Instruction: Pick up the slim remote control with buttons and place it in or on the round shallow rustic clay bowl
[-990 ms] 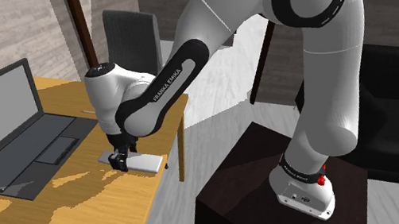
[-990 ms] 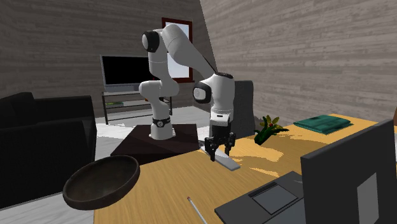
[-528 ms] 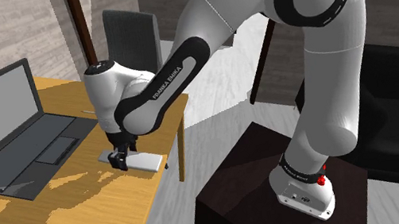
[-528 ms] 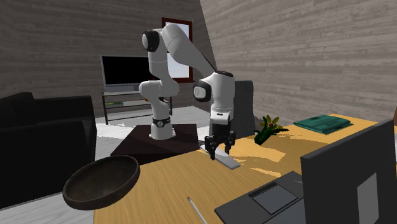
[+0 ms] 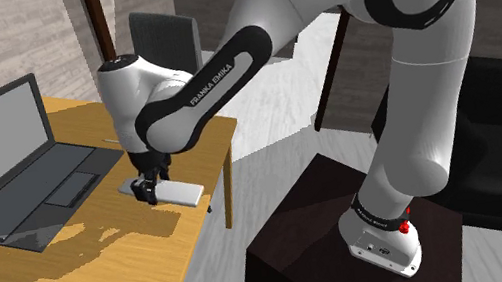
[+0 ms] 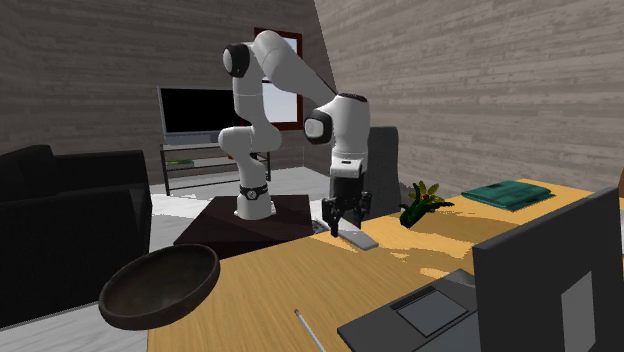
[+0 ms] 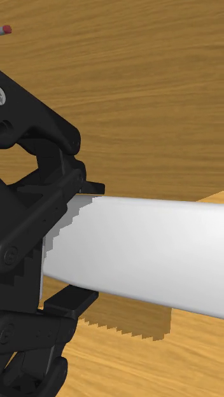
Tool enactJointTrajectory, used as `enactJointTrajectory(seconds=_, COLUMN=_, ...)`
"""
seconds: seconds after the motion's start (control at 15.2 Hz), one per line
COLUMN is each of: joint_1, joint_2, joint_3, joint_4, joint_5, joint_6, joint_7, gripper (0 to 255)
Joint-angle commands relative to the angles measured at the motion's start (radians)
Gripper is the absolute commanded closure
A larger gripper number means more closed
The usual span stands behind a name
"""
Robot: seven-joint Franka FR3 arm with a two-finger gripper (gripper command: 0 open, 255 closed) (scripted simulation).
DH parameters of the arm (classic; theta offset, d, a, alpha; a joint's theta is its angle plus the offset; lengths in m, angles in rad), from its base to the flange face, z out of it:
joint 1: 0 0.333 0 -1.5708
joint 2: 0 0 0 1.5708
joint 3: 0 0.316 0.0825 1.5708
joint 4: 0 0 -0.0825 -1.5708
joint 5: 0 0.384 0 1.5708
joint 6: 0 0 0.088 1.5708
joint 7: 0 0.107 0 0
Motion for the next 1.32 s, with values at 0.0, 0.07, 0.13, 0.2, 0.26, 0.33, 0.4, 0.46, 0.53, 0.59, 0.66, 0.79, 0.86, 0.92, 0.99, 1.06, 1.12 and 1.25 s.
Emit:
enactJointTrajectory(seconds=0.0, joint_1=-0.003, joint_2=-0.018, joint_3=0.005, joint_4=0.007, joint_5=0.011, joint_6=-0.023, joint_7=-0.007, gripper=255)
enactJointTrajectory(seconds=0.07, joint_1=-0.004, joint_2=-0.026, joint_3=0.007, joint_4=0.011, joint_5=0.017, joint_6=-0.034, joint_7=-0.011, gripper=255)
enactJointTrajectory(seconds=0.13, joint_1=-0.006, joint_2=-0.035, joint_3=0.008, joint_4=0.015, joint_5=0.022, joint_6=-0.046, joint_7=-0.015, gripper=255)
enactJointTrajectory(seconds=0.2, joint_1=-0.007, joint_2=-0.043, joint_3=0.01, joint_4=0.019, joint_5=0.027, joint_6=-0.057, joint_7=-0.018, gripper=255)
enactJointTrajectory(seconds=0.26, joint_1=-0.009, joint_2=-0.051, joint_3=0.012, joint_4=0.023, joint_5=0.032, joint_6=-0.069, joint_7=-0.022, gripper=255)
enactJointTrajectory(seconds=0.33, joint_1=-0.01, joint_2=-0.059, joint_3=0.013, joint_4=0.028, joint_5=0.037, joint_6=-0.081, joint_7=-0.025, gripper=255)
enactJointTrajectory(seconds=0.4, joint_1=-0.011, joint_2=-0.066, joint_3=0.014, joint_4=0.033, joint_5=0.042, joint_6=-0.093, joint_7=-0.028, gripper=255)
enactJointTrajectory(seconds=0.46, joint_1=-0.012, joint_2=-0.074, joint_3=0.016, joint_4=0.038, joint_5=0.047, joint_6=-0.105, joint_7=-0.031, gripper=255)
enactJointTrajectory(seconds=0.53, joint_1=-0.013, joint_2=-0.081, joint_3=0.017, joint_4=0.044, joint_5=0.051, joint_6=-0.116, joint_7=-0.034, gripper=255)
enactJointTrajectory(seconds=0.59, joint_1=-0.014, joint_2=-0.088, joint_3=0.018, joint_4=0.049, joint_5=0.056, joint_6=-0.128, joint_7=-0.037, gripper=255)
enactJointTrajectory(seconds=0.66, joint_1=-0.015, joint_2=-0.095, joint_3=0.019, joint_4=0.055, joint_5=0.06, joint_6=-0.14, joint_7=-0.04, gripper=255)
enactJointTrajectory(seconds=0.79, joint_1=-0.017, joint_2=-0.109, joint_3=0.02, joint_4=0.068, joint_5=0.068, joint_6=-0.165, joint_7=-0.046, gripper=255)
enactJointTrajectory(seconds=0.86, joint_1=-0.017, joint_2=-0.115, joint_3=0.021, joint_4=0.074, joint_5=0.072, joint_6=-0.177, joint_7=-0.048, gripper=255)
enactJointTrajectory(seconds=0.92, joint_1=-0.018, joint_2=-0.121, joint_3=0.022, joint_4=0.081, joint_5=0.075, joint_6=-0.189, joint_7=-0.051, gripper=255)
enactJointTrajectory(seconds=0.99, joint_1=-0.019, joint_2=-0.127, joint_3=0.022, joint_4=0.088, joint_5=0.079, joint_6=-0.201, joint_7=-0.053, gripper=255)
enactJointTrajectory(seconds=1.06, joint_1=-0.019, joint_2=-0.133, joint_3=0.023, joint_4=0.095, joint_5=0.082, joint_6=-0.214, joint_7=-0.056, gripper=255)
enactJointTrajectory(seconds=1.12, joint_1=-0.02, joint_2=-0.138, joint_3=0.023, joint_4=0.103, joint_5=0.085, joint_6=-0.226, joint_7=-0.058, gripper=255)
enactJointTrajectory(seconds=1.25, joint_1=-0.021, joint_2=-0.149, joint_3=0.024, joint_4=0.118, joint_5=0.091, joint_6=-0.251, joint_7=-0.062, gripper=255)
